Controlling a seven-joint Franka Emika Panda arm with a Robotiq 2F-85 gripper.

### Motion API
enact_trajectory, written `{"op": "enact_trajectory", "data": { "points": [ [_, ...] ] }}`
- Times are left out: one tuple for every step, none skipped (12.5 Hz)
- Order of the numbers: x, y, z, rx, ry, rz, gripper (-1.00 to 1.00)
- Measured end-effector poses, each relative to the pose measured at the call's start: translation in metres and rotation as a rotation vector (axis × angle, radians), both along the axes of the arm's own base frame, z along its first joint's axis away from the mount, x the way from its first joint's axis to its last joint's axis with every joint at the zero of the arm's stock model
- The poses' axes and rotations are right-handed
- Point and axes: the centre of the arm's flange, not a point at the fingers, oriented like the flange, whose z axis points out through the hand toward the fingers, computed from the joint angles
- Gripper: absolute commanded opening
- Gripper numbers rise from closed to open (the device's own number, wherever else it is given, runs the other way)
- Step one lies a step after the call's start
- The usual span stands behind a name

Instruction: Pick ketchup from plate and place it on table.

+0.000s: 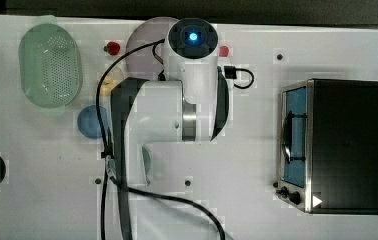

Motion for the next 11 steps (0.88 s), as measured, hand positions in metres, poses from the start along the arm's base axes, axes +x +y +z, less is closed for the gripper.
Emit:
{"op": "enact_trajectory", "data": {
  "points": [
    [0.004,0.0,-0.011,0.008,-0.018,0.036,1.0],
    [0.01,0.0,-0.021,0.015,-0.044,0.081,1.0],
    [0.016,0.002,-0.031,0.023,-0.055,0.139,1.0],
    [0.022,0.002,-0.04,0.031,-0.068,0.189,1.0],
    [0.029,0.003,-0.047,0.039,-0.081,0.239,1.0],
    [0.038,0.001,-0.056,0.045,-0.094,0.289,1.0],
    [0.047,-0.001,-0.067,0.049,-0.108,0.335,1.0],
    [0.056,-0.002,-0.08,0.053,-0.104,0.376,1.0],
    [0.064,-0.003,-0.095,0.058,-0.103,0.411,1.0],
    [0.07,-0.003,-0.11,0.065,-0.102,0.441,1.0],
    [0.071,-0.002,-0.125,0.07,-0.089,0.463,1.0]
  ]
}}
